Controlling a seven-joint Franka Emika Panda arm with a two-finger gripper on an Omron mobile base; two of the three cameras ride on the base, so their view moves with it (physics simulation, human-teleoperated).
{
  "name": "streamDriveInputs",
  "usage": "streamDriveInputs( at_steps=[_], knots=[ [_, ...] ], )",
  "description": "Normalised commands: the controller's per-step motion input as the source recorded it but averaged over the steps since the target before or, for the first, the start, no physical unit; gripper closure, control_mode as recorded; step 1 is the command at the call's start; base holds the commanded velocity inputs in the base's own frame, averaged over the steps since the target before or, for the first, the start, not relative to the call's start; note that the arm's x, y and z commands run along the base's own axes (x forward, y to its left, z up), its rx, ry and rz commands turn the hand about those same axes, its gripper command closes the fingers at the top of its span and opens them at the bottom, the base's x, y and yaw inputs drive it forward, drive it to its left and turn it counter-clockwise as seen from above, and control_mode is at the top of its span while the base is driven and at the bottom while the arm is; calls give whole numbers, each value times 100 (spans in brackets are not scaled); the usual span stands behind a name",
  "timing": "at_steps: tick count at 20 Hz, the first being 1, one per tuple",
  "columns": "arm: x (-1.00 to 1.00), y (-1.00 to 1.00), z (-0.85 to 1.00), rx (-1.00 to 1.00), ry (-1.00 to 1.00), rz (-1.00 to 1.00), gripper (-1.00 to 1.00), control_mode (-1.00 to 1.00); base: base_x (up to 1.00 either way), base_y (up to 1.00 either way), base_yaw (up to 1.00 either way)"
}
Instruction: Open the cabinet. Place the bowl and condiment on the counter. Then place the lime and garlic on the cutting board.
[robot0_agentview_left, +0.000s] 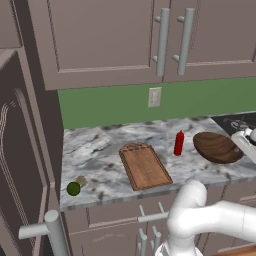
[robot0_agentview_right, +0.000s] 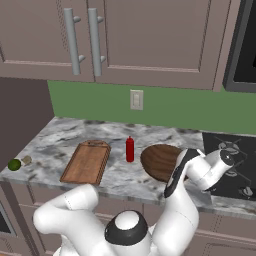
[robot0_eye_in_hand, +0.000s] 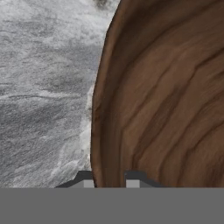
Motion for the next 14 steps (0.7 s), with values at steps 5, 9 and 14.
streamDriveInputs(
  at_steps=[5,9,14],
  knots=[
    [5,0,-2,0,0,0,-100,-100,0,0,0],
    [0,0,3,0,0,0,-100,-100,0,0,0],
    [-7,0,14,0,0,0,-100,-100,0,0,0]
  ],
)
